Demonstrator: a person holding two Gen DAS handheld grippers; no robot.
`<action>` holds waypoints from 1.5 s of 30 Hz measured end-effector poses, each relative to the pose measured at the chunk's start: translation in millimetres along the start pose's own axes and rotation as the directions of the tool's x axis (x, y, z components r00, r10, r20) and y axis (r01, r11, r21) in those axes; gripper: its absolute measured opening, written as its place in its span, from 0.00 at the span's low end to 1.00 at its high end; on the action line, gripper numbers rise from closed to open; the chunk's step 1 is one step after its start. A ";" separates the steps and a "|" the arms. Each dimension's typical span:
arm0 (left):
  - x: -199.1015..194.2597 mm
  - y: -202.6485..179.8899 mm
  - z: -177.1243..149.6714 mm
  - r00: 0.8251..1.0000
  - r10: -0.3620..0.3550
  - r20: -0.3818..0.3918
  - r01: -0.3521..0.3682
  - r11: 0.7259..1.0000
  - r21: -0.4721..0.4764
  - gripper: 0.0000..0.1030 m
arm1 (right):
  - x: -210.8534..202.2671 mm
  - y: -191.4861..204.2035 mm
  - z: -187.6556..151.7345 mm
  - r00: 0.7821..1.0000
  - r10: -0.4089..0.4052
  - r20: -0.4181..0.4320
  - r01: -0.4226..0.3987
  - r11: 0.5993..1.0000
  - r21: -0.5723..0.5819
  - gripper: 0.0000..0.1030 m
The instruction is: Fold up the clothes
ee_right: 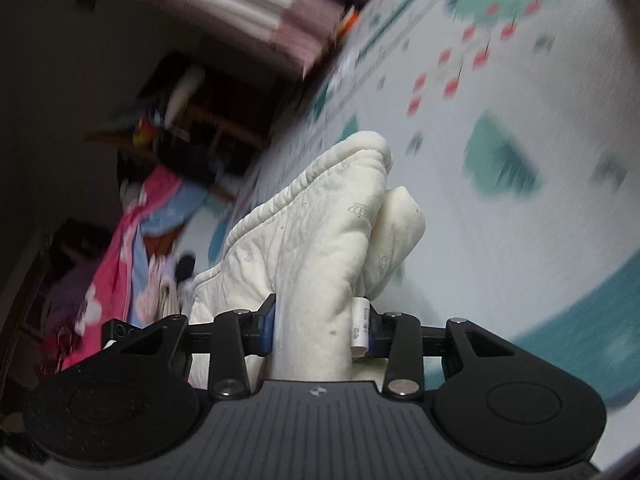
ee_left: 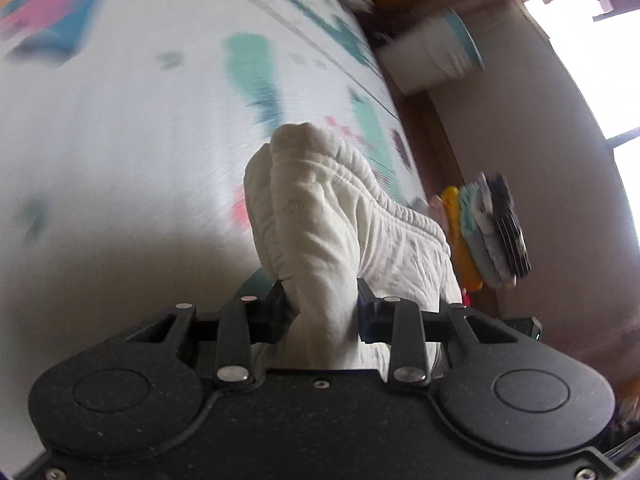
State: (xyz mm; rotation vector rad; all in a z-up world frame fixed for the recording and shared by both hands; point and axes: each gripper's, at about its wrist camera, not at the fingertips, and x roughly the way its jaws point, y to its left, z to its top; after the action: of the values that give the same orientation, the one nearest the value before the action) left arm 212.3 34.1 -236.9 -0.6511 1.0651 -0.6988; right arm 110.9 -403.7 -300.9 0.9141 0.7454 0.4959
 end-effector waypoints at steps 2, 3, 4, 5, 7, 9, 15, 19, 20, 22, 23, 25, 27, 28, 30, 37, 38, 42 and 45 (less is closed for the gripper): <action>20.4 -25.6 27.7 0.999 0.006 -0.031 -0.003 0.997 0.083 0.31 | -10.5 -4.2 20.4 0.998 -0.007 0.065 0.008 1.000 -0.009 0.39; 31.2 -39.4 42.5 0.999 0.009 -0.043 -0.003 0.992 0.129 0.31 | -15.6 -6.2 31.6 0.995 -0.012 0.100 0.013 1.000 -0.014 0.39; 44.0 -52.4 58.2 0.998 0.005 -0.055 0.004 0.986 0.168 0.31 | -20.5 -7.9 41.0 0.992 -0.009 0.127 0.013 1.000 -0.025 0.39; 56.8 -65.4 73.9 0.998 0.002 -0.066 0.011 0.978 0.207 0.31 | -26.0 -10.5 51.8 0.986 -0.014 0.168 0.018 1.000 -0.024 0.39; 84.9 -90.7 103.8 0.995 -0.009 -0.098 0.036 0.960 0.276 0.31 | -35.3 -18.6 69.3 0.971 -0.029 0.238 0.033 0.999 -0.012 0.39; 115.6 -108.5 126.8 0.992 -0.015 -0.124 0.056 0.943 0.329 0.31 | -40.8 -33.3 83.1 0.955 -0.048 0.292 0.047 0.999 0.012 0.39; 205.7 -117.7 154.9 0.990 0.055 -0.131 -0.005 0.936 0.352 0.34 | -49.6 -85.8 100.9 0.899 -0.155 0.409 0.095 0.982 0.162 0.39; 235.0 -123.0 142.7 0.976 0.212 0.038 -0.208 0.883 0.421 0.43 | -41.2 -122.6 96.1 0.881 -0.335 0.335 0.238 0.924 0.299 0.45; 235.2 -127.8 135.1 0.963 0.245 0.108 -0.267 0.851 0.453 0.43 | -44.3 -124.9 95.1 0.875 -0.338 0.345 0.235 0.922 0.308 0.45; 219.5 -144.1 116.7 0.955 0.207 0.212 -0.290 0.803 0.521 0.46 | -53.6 -113.6 95.6 0.862 -0.342 0.374 0.260 0.932 0.253 0.45; 210.9 -152.0 107.0 0.949 0.184 0.256 -0.299 0.784 0.544 0.48 | -58.2 -107.7 95.8 0.856 -0.342 0.388 0.273 0.936 0.223 0.45; 193.9 -158.0 88.8 0.942 0.148 0.301 -0.293 0.800 0.524 0.54 | -62.5 -84.9 96.1 0.846 -0.349 0.403 0.353 0.933 0.068 0.45; 181.6 -149.5 71.4 0.931 0.177 0.318 -0.311 0.840 0.444 0.54 | -58.0 -65.8 96.1 0.833 -0.363 0.417 0.427 0.902 -0.066 0.45; 177.6 -140.9 61.3 0.926 0.194 0.323 -0.311 0.876 0.367 0.54 | -54.2 -56.1 95.9 0.827 -0.366 0.426 0.459 0.878 -0.137 0.45; 177.4 -117.1 38.9 0.937 0.208 0.280 -0.258 0.954 0.154 0.55 | -38.8 -43.7 97.7 0.838 -0.361 0.411 0.491 0.826 -0.277 0.47; 219.7 -79.6 -16.2 0.987 0.066 0.143 -0.030 0.971 -0.239 0.56 | -25.3 -73.8 98.2 0.804 -0.473 0.360 0.543 0.831 -0.121 0.48; 225.3 -79.8 -17.0 0.989 0.046 0.143 -0.008 0.967 -0.253 0.56 | -23.0 -79.8 95.4 0.813 -0.472 0.340 0.529 0.843 -0.095 0.48; 243.5 -85.2 -4.4 0.985 0.051 0.162 -0.015 0.977 -0.214 0.50 | -9.6 -93.7 97.4 0.863 -0.409 0.296 0.433 0.901 -0.018 0.48; 254.1 -87.9 17.7 0.985 0.058 0.164 -0.030 0.986 -0.165 0.48 | -1.1 -99.7 103.8 0.869 -0.392 0.302 0.398 0.916 0.044 0.48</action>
State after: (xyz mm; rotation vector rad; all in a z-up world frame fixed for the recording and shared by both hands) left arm 292.6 -214.6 -302.4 -0.8100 0.9824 -0.5120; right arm 195.9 -511.5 -343.9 0.7691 0.6198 -0.0057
